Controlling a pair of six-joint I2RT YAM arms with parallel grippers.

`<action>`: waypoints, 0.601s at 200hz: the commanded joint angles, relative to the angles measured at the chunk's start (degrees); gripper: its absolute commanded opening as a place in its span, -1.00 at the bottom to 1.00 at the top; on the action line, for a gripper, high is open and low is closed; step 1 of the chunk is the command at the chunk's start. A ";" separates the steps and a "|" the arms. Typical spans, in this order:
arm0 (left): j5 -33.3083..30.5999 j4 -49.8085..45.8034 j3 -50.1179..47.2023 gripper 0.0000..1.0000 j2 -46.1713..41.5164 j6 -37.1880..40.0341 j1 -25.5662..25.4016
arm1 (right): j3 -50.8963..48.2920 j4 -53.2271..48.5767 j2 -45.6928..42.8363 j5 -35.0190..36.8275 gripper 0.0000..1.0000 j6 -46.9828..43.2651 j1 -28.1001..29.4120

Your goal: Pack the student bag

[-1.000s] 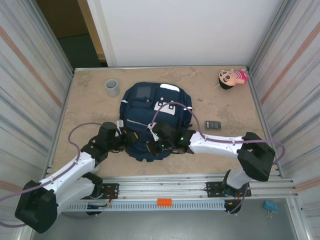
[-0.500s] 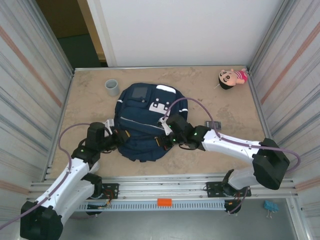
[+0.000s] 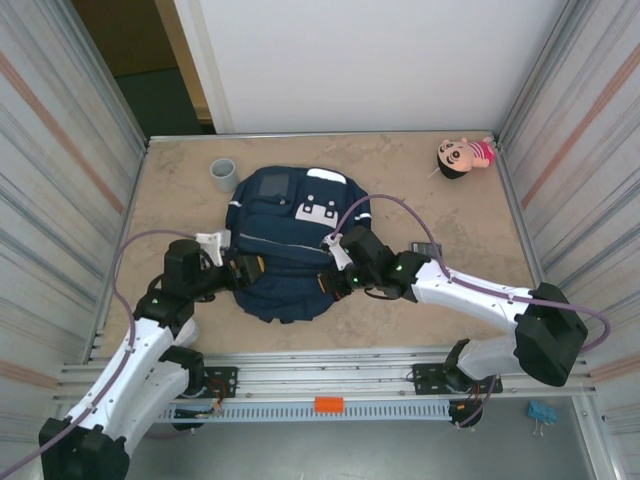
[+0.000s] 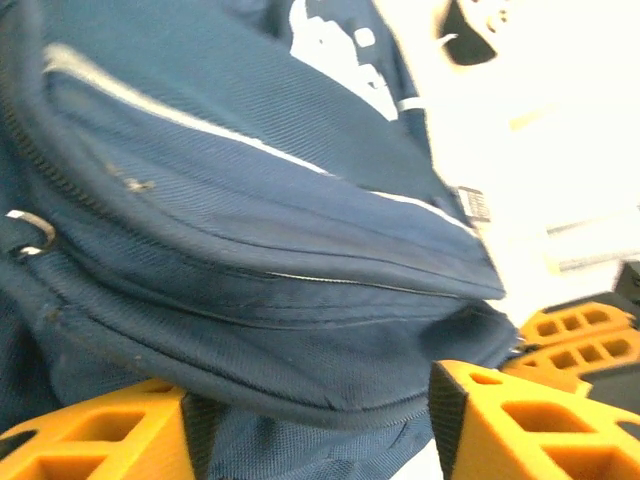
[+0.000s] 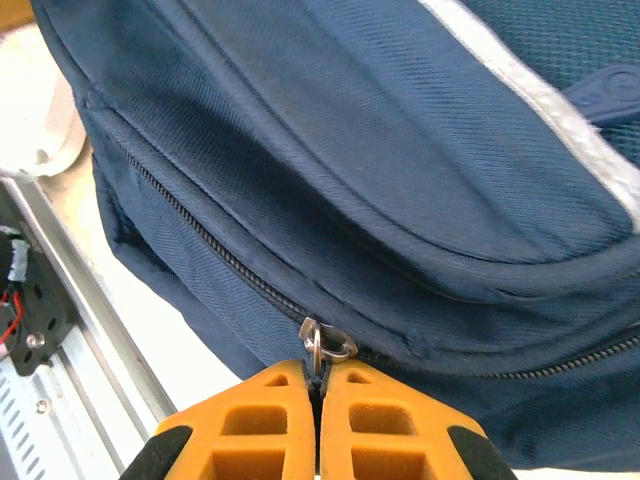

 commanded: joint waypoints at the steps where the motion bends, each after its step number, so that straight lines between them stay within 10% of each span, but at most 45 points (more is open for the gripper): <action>1: 3.56 5.03 3.54 0.12 -0.92 14.42 -4.22 | 1.19 2.12 -0.05 -2.93 -1.00 -1.63 -0.22; 67: -22.88 -5.96 11.85 0.20 0.09 41.85 -19.07 | 0.44 2.13 -1.07 -2.56 -1.00 -1.23 -0.77; 120: -16.18 -3.59 10.45 0.09 4.32 55.71 -20.73 | 0.01 2.91 -1.60 -3.46 -1.00 -1.02 -1.41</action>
